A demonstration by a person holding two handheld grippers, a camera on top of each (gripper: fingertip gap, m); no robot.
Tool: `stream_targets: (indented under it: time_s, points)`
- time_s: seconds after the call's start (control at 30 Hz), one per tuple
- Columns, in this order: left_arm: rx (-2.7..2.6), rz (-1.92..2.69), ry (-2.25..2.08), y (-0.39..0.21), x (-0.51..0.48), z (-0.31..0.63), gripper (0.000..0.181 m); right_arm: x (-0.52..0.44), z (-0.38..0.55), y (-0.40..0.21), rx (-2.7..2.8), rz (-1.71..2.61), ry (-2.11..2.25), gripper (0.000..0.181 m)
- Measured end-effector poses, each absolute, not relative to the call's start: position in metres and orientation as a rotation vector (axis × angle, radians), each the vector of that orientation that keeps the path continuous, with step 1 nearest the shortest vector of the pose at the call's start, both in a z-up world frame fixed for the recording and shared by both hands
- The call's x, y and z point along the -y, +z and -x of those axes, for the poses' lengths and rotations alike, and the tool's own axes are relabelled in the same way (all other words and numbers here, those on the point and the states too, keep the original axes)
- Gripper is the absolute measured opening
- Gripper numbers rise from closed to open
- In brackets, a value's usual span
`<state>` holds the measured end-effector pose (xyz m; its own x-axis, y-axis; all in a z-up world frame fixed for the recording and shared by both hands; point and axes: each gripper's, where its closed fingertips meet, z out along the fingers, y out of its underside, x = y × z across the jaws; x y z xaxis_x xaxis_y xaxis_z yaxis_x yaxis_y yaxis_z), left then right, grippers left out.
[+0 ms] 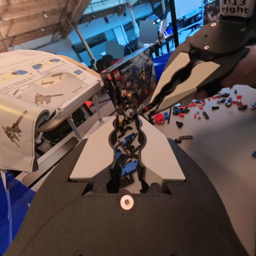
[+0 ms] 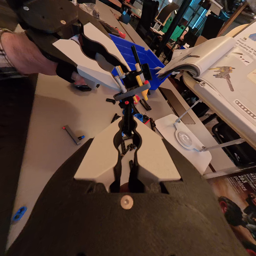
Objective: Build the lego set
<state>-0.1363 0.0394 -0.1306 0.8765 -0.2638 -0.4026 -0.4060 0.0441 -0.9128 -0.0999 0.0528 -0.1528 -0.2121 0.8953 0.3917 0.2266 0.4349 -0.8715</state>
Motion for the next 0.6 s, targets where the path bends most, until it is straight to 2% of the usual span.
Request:
stream_targets:
  time_s: [0.1,0.3,0.5,0.6]
  points:
    - [-0.576,1.552,0.136,-0.135,-0.035,0.138,0.014,-0.044,0.1,-0.16,1.748,1.008,0.941,0.006]
    - [-0.62,1.568,0.203,-0.142,-0.028,0.136,0.019,-0.038,0.1,-0.166,1.768,1.06,1.058,0.006]
    - [-0.66,1.574,0.219,-0.142,-0.019,0.138,0.013,-0.03,0.1,-0.169,1.795,1.061,1.108,0.006]
    - [-0.668,1.604,0.248,-0.143,-0.015,0.146,0.03,-0.03,0.1,-0.174,1.819,1.064,1.109,0.006]
